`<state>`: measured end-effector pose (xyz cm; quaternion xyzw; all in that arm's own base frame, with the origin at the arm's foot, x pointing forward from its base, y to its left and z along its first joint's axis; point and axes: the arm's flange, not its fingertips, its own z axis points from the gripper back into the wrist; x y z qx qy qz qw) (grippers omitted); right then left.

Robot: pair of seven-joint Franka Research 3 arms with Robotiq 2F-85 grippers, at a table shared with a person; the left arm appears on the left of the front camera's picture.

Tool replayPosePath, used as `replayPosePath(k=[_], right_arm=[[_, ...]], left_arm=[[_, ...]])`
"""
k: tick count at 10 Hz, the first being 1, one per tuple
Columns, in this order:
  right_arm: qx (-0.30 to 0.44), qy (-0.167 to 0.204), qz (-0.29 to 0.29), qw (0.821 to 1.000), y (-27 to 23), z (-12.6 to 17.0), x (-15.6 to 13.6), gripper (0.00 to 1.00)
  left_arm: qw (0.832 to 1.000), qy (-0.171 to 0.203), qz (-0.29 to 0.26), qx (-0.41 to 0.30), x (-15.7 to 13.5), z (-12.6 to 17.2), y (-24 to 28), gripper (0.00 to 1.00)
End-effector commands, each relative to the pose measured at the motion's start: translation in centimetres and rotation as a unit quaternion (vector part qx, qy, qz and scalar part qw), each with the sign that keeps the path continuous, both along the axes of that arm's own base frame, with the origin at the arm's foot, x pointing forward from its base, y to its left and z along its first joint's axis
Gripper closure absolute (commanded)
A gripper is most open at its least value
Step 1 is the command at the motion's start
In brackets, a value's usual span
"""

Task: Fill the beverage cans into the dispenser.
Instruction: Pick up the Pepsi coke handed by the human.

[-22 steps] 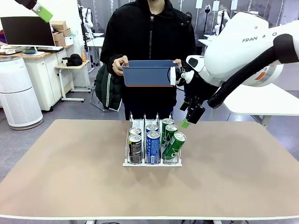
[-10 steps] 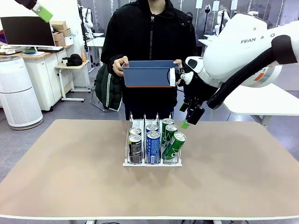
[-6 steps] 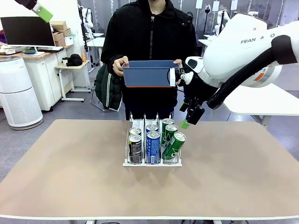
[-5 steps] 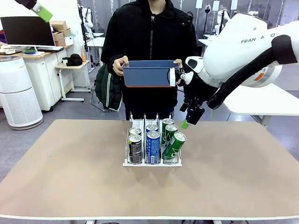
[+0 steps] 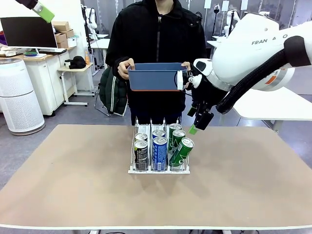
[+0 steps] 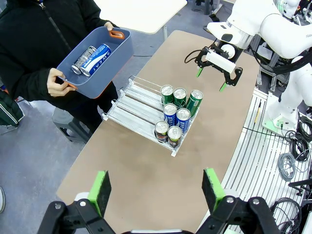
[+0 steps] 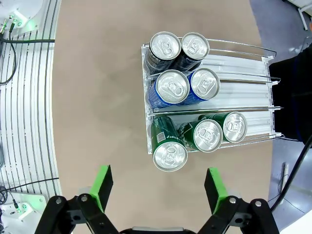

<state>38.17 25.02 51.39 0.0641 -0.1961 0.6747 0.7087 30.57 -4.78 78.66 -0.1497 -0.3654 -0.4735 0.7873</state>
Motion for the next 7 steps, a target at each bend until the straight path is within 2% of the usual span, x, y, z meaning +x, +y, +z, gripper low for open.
replayPosePath(k=[1, 2, 4, 7], right_arm=[[0.028, 0.014, -0.016, 0.999, -0.8, 1.4, 0.4, 0.00], [0.051, 0.019, -0.056, 0.997, -2.3, 4.0, 0.5, 0.00], [0.104, 0.002, -0.112, 0.988, -7.3, 10.4, 2.5, 0.00], [0.121, 0.030, -0.156, 0.980, -13.2, 19.5, 3.6, 0.00]], left_arm=[[1.000, -0.001, 0.003, 0.002, 0.0, -0.1, 0.1, 0.00], [1.000, -0.001, 0.003, 0.002, 0.0, -0.1, 0.1, 0.00], [1.000, -0.001, 0.003, 0.002, 0.0, -0.1, 0.1, 0.00], [1.000, -0.001, 0.003, 0.002, 0.0, -0.1, 0.1, 0.00]])
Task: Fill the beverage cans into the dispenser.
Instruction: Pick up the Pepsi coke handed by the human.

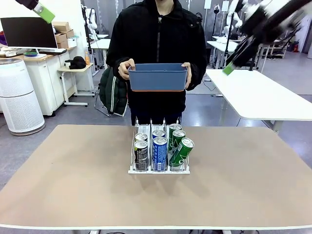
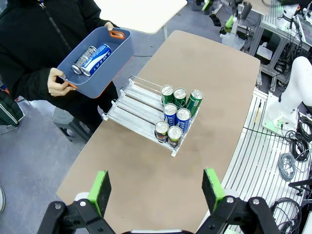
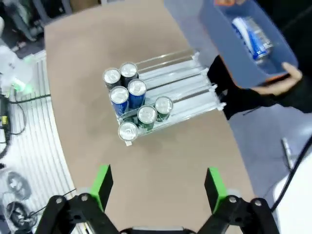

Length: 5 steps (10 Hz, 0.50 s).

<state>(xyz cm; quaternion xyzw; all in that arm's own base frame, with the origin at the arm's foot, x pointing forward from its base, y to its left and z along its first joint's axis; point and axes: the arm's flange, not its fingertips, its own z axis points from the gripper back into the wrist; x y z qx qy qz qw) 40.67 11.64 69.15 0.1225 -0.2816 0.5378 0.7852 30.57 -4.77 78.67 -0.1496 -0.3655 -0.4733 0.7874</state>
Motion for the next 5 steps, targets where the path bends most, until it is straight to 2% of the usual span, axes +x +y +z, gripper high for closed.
replayPosePath(k=[1, 3, 5], right_arm=[[-0.006, 0.042, -0.031, 0.999, -0.6, 3.9, 0.7, 0.00], [-0.020, 0.062, -0.037, 0.997, -1.7, 7.2, 1.7, 0.00], [-0.015, 0.047, -0.054, 0.997, -3.0, 9.7, 1.3, 0.00]], left_arm=[[1.000, -0.001, 0.002, 0.002, 0.0, -0.1, 0.1, 0.00], [1.000, -0.001, 0.002, 0.002, 0.0, -0.1, 0.1, 0.00], [1.000, -0.001, 0.002, 0.002, 0.0, -0.1, 0.1, 0.00]])
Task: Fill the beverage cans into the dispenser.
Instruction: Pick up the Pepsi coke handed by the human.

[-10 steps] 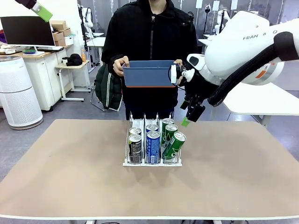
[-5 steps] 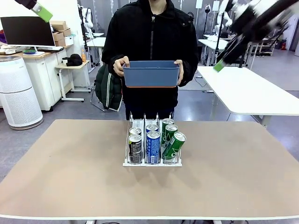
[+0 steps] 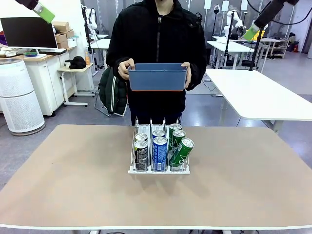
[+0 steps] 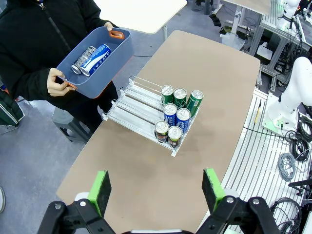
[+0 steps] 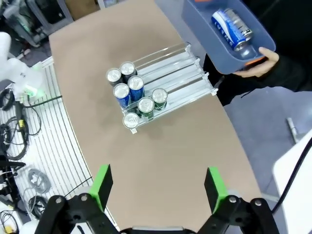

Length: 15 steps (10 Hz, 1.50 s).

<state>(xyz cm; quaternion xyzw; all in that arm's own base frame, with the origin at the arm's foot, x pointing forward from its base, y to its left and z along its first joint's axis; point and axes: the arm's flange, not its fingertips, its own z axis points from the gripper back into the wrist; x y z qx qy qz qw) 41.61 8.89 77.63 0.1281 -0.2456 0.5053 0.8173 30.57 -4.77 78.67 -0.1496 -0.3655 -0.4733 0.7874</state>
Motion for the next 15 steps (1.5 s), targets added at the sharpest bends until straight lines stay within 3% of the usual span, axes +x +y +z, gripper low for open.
replayPosePath(k=[1, 5, 8, 15], right_arm=[[-0.003, -0.009, -0.027, 1.000, -0.8, 1.9, 0.3, 0.00], [0.058, -0.062, -0.042, 0.995, -4.3, 3.6, 0.5, 0.00], [0.101, -0.082, -0.053, 0.990, -6.3, 3.8, 1.3, 0.00], [0.090, -0.073, -0.065, 0.991, -6.4, 4.6, 1.3, 0.00]], left_arm=[[1.000, -0.001, 0.002, 0.002, 0.0, -0.1, 0.1, 0.00], [1.000, -0.001, 0.002, 0.002, 0.0, -0.1, 0.1, 0.00], [1.000, -0.001, 0.002, 0.002, 0.0, -0.1, 0.1, 0.00], [1.000, -0.001, 0.002, 0.002, 0.0, -0.1, 0.1, 0.00]])
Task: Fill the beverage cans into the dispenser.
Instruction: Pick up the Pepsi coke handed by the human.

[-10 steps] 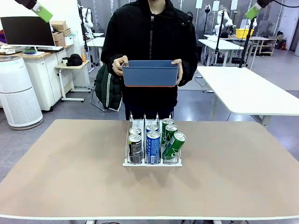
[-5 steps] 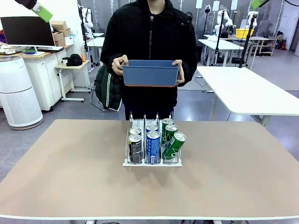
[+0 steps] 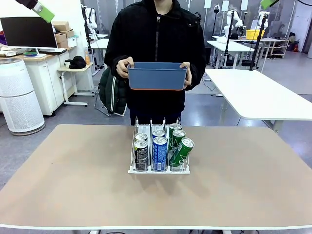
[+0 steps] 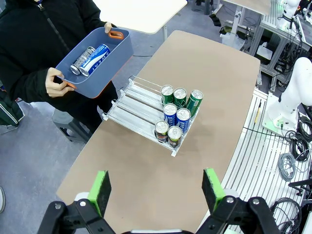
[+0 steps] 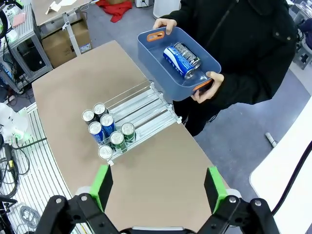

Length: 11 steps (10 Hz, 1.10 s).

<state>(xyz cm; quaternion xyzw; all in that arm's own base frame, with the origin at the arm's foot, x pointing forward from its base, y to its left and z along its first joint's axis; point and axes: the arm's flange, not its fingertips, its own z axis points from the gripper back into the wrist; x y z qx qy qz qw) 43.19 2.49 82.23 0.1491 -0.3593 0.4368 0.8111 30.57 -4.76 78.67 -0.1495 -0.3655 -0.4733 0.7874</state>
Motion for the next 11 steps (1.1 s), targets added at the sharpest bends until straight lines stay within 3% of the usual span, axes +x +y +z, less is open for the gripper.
replayPosePath(k=[1, 11], right_arm=[[-0.002, 0.003, -0.002, 1.000, 0.03, -0.02, -0.26, 0.00], [-0.002, 0.003, -0.002, 1.000, 0.03, -0.02, -0.26, 0.00]], left_arm=[[1.000, -0.001, 0.002, 0.002, 0.03, -0.12, 0.08, 0.00], [1.000, -0.001, 0.002, 0.002, 0.03, -0.12, 0.08, 0.00]])
